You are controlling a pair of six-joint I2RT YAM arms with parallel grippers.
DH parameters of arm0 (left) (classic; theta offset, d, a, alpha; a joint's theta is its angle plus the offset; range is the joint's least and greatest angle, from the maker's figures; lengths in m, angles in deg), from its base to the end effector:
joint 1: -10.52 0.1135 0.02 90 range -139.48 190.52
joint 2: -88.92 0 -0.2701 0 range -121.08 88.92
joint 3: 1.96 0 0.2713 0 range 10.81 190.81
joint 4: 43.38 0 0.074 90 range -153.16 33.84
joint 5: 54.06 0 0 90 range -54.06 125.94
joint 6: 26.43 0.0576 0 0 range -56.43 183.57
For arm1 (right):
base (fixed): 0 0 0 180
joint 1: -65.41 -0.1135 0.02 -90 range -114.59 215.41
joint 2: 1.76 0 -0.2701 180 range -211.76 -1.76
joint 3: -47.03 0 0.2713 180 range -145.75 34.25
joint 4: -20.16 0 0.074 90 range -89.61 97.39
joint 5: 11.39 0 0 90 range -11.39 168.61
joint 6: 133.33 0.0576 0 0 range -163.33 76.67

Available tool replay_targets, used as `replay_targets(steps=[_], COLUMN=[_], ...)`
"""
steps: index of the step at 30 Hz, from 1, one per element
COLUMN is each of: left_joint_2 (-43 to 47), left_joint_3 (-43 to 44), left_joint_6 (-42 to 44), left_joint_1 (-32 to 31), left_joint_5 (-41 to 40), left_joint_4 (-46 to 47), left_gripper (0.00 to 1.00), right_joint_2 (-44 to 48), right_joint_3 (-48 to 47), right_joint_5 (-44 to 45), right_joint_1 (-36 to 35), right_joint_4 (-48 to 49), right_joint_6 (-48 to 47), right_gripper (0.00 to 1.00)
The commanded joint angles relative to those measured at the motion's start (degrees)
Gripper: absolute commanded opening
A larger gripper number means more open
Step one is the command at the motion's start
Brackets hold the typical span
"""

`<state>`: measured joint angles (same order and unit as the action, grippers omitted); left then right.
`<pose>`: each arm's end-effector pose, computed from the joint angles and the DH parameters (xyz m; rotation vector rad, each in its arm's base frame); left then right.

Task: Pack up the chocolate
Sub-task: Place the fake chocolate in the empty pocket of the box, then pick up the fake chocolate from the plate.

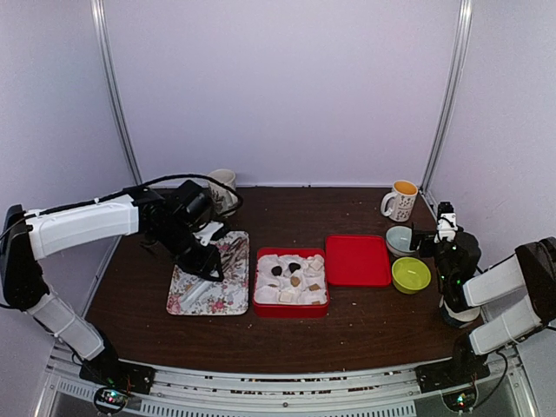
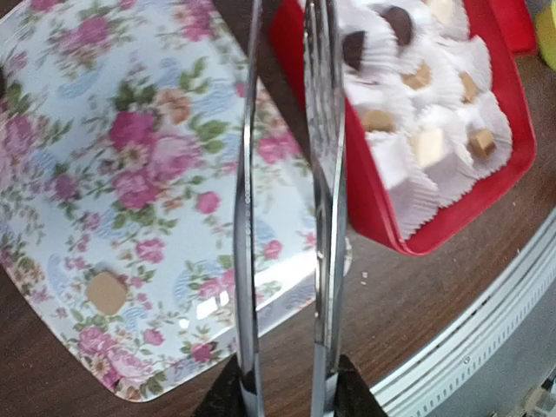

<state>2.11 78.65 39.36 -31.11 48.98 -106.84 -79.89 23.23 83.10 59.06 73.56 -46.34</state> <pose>0.2305 -0.2222 0.2319 0.5003 2.8711 -0.5636 0.2530 0.0236 0.1553 -0.0684 1.5855 -0.0167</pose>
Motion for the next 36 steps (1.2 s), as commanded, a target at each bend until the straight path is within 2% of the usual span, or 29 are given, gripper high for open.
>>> replay_targets(steps=[1, 6, 10, 15, 23, 36], left_joint_2=[3.92, 6.19, 7.45, 7.02, 1.99, -9.13], left_joint_3=[-3.97, -6.41, -7.91, -8.75, -7.76, -3.41], left_joint_6=[-4.49, -6.89, -8.33, -8.36, -6.92, -3.35], left_joint_1=[5.31, 9.35, 12.12, 15.73, 19.33, 22.43], left_joint_5=[-3.39, -5.1, -5.64, -5.15, -4.72, -3.14], left_joint_4=[1.64, 1.72, 2.88, 4.7, 8.5, 11.78], left_gripper=[0.31, 0.31, 0.38, 0.4, 0.46, 0.46], right_joint_2=[0.43, 0.42, 0.43, 0.42, 0.42, 0.41], right_joint_3=[-1.26, -1.27, -1.26, -1.25, -1.27, -1.28], right_joint_5=[-0.47, -0.55, -0.54, -0.54, -0.54, -0.54], right_joint_1=[0.43, 0.46, 0.46, 0.46, 0.46, 0.45], right_joint_4=[-0.17, -0.17, -0.17, -0.17, -0.17, -0.17], right_joint_6=[0.31, 0.37, 0.32, 0.35, 0.37, 0.37], right_gripper=[1.0, 1.0, 1.0, 1.0, 1.0, 1.0])
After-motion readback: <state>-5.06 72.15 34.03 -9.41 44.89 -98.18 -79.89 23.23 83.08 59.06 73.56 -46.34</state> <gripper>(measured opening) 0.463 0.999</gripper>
